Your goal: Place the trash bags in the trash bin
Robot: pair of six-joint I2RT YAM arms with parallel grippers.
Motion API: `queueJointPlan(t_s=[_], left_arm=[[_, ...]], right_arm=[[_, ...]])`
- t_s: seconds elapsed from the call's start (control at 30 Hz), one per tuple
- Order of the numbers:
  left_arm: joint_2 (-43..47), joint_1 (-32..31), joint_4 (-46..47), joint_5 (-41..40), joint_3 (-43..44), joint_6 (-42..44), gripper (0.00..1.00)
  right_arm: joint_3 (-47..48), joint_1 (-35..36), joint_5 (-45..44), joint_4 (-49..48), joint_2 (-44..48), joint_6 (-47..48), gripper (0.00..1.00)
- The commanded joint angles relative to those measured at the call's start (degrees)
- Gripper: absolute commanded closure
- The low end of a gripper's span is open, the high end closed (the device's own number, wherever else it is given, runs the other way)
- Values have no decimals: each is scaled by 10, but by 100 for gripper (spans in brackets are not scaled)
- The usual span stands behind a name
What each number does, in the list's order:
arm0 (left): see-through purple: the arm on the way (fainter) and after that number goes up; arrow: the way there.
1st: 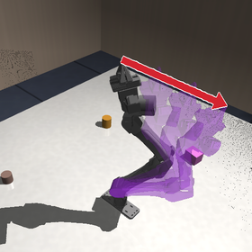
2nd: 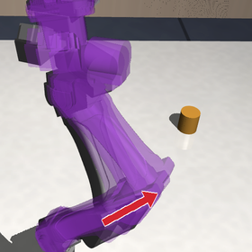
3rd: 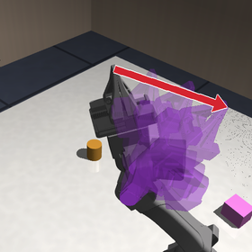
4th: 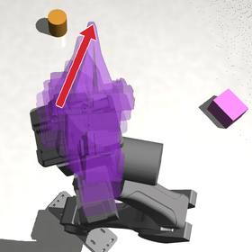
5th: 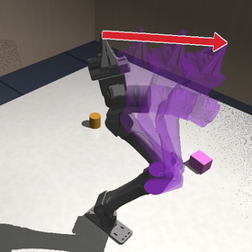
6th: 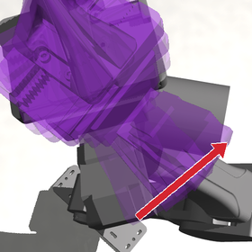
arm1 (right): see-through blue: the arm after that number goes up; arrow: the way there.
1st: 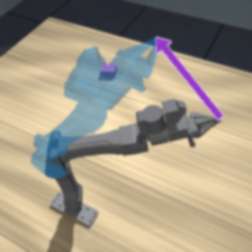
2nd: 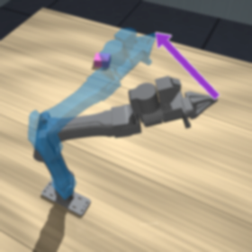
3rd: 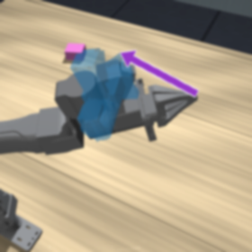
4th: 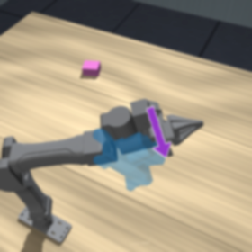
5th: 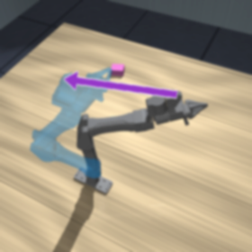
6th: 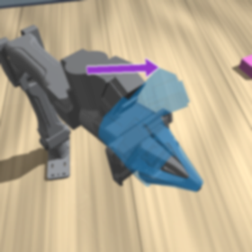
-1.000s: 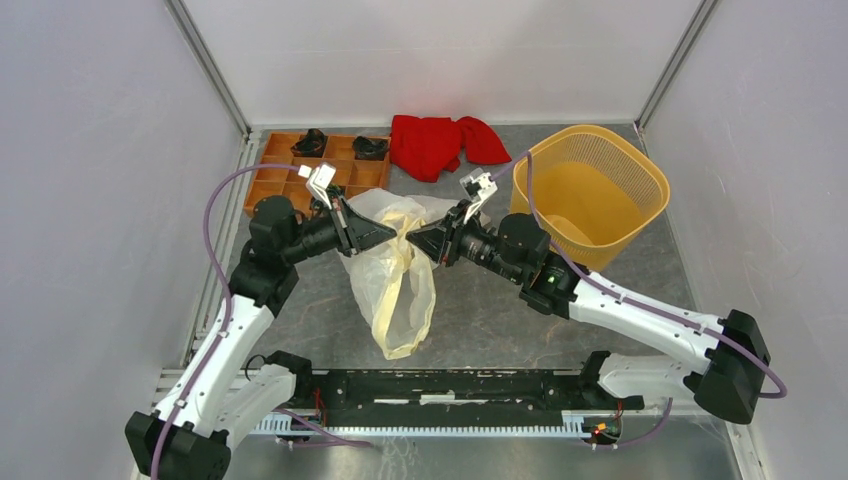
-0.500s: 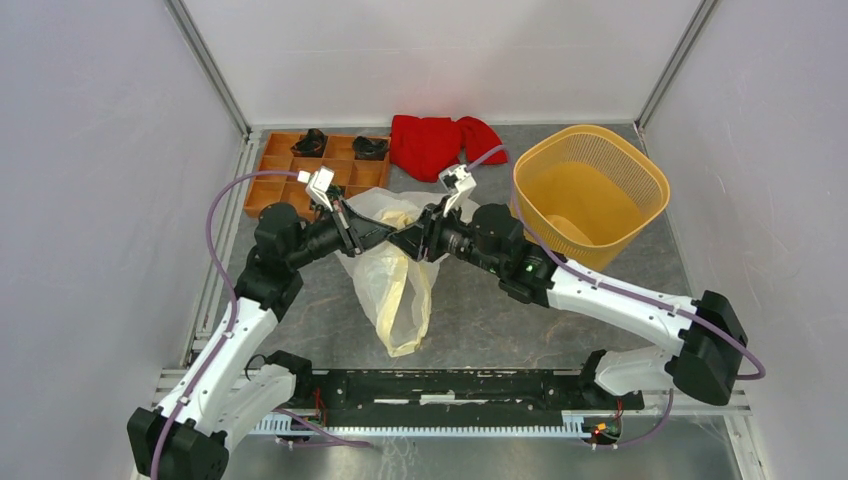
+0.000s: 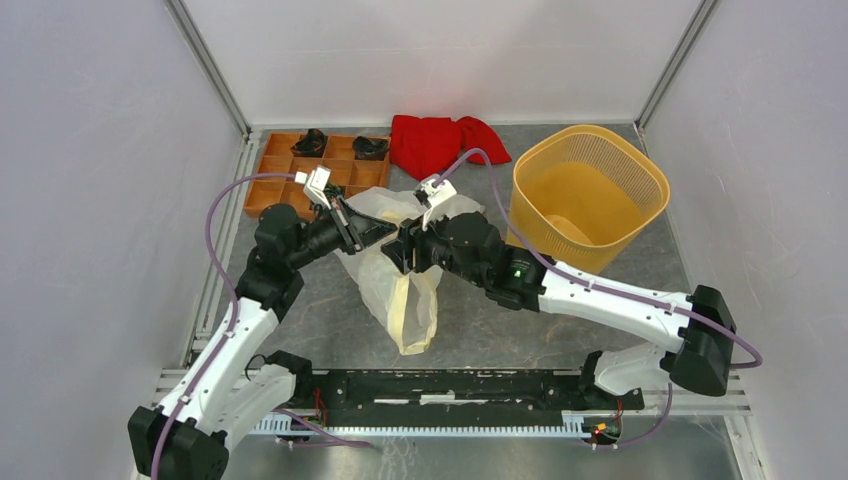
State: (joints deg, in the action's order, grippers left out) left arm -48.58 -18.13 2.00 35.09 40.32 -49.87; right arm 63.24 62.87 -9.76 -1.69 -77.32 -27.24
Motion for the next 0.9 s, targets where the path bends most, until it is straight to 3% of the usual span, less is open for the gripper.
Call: queueJointPlan(t_s=[0.0, 0.03, 0.1, 0.17, 0.27, 0.3, 0.43, 0.57, 0.73, 0.87], left_arm=[[-3, -3, 33, 22, 28, -18, 98], [-2, -3, 33, 26, 32, -19, 98], [2, -3, 28, 33, 46, -15, 90], [9, -3, -1, 27, 67, 6, 75], [22, -2, -60, 2, 104, 48, 37], [27, -2, -77, -5, 116, 64, 29], [51, -2, -107, -30, 164, 91, 10], [86, -2, -135, -82, 204, 128, 0], [103, -2, -208, -168, 248, 174, 0], [100, -2, -225, -173, 259, 184, 0]], right_arm=[[45, 19, -96, 15, -19, 63, 61], [48, 25, -108, 26, -22, 72, 80], [53, 38, -127, 24, -19, 99, 99], [52, 44, -139, 21, -9, 117, 99], [36, 45, -165, -5, 23, 146, 99], [31, 44, -173, -11, 37, 158, 99], [47, 43, -240, -19, 78, 226, 99], [112, 43, -301, -3, 105, 305, 99], [230, 44, -370, 14, 136, 351, 99], [320, 43, -414, 49, 154, 371, 99]])
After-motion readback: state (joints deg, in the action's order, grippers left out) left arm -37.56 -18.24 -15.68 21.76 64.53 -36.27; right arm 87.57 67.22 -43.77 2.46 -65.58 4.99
